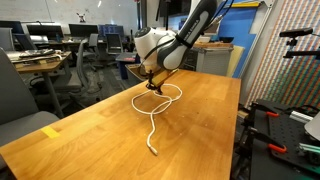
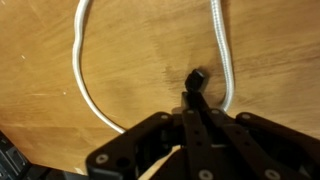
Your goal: Tie a loose knot using the cable
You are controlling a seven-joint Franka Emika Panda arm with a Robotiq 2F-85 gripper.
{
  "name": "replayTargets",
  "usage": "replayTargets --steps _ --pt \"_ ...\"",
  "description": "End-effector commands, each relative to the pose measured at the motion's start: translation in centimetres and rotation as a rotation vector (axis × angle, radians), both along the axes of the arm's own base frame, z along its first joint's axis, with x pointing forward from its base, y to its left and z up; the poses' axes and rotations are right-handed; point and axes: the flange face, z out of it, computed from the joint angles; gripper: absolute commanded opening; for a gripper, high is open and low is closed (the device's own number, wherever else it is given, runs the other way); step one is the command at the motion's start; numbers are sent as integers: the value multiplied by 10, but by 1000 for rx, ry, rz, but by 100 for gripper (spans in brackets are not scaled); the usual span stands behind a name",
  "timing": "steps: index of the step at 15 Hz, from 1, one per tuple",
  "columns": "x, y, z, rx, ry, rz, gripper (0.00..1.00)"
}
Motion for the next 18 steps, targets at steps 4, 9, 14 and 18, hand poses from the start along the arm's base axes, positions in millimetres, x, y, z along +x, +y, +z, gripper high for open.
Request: replayTargets --steps 4,9,14,18 --pt "20 -5 -1 5 30 -86 31" --pt "15 -23 61 84 46 140 68" --pt "-10 -93 127 64 52 417 100" --pt "-5 -113 128 62 56 417 100"
